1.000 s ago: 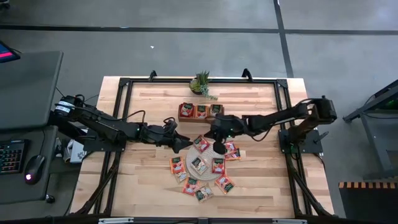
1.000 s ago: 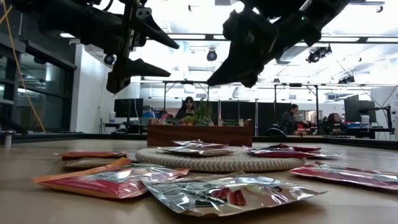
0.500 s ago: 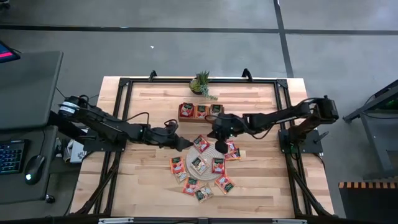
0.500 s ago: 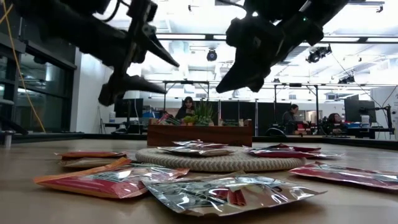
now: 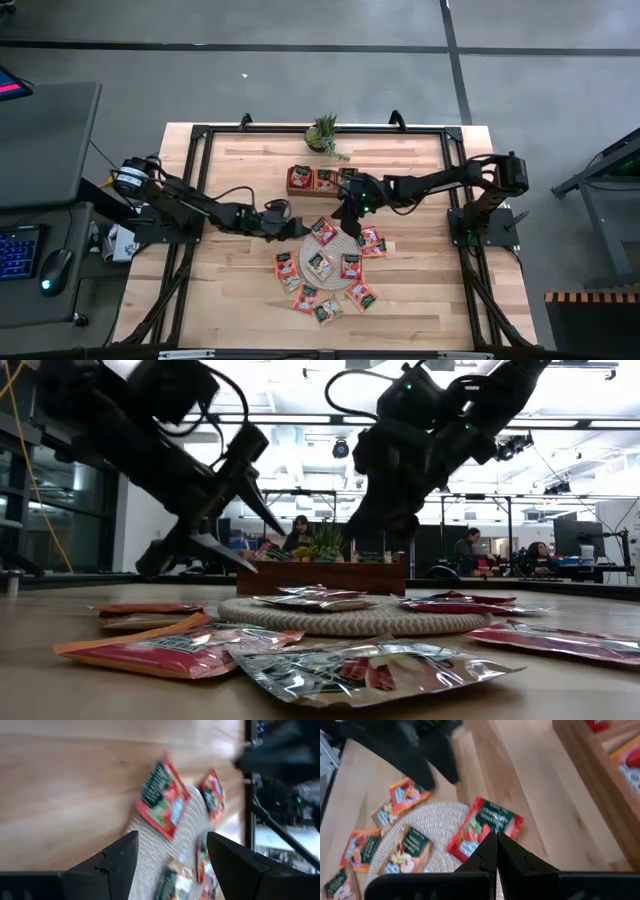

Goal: Pick & Place Tea
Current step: Put the red tea bag into the left section of the wooden organizer

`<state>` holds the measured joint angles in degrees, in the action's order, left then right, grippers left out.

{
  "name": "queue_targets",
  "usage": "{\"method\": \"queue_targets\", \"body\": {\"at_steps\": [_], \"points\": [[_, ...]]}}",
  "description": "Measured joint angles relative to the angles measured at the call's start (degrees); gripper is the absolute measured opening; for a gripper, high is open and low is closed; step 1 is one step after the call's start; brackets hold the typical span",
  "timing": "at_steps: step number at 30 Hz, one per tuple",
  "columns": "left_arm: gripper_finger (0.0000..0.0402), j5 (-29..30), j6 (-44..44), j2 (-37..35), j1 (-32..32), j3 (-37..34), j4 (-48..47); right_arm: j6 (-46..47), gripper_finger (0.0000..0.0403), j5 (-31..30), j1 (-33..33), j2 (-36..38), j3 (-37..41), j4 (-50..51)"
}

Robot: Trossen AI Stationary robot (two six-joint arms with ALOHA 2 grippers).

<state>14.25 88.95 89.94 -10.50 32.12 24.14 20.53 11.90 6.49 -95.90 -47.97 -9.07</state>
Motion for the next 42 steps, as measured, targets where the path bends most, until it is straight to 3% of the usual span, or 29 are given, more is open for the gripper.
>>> {"method": "queue_targets", "body": {"at_steps": [12, 17, 23, 31, 36, 42], "points": [[0.0233, -6.4, -1.8, 1.9, 5.5, 0.0, 1.8, 3.4, 0.0016, 4.3, 2.9, -1.6, 0.0, -1.5], [0.0233, -7.3, -2.1, 1.9, 6.1, 0.0, 1.5, 5.8, 0.0056, 8.1, 3.0, -4.1, 0.0, -4.4], [0.0233, -7.3, -2.1, 1.9, 6.1, 0.0, 0.7, 9.2, 0.0127, 8.1, 3.1, -5.5, 0.0, -6.9], [0.0233, -7.3, -2.7, 1.9, 6.1, 0.0, 0.1, 15.3, 0.0187, 7.7, 3.1, -5.2, 0.0, -5.5], [0.0233, -7.2, -3.2, 1.9, 6.1, 0.0, -0.2, 24.2, 0.0192, 3.2, 1.2, -5.2, 0.0, -2.4], [0.0233, -7.2, -3.4, 1.9, 6.1, 0.0, -0.3, 26.8, 0.0193, -1.7, -0.3, -5.5, 0.0, -2.4]]}}
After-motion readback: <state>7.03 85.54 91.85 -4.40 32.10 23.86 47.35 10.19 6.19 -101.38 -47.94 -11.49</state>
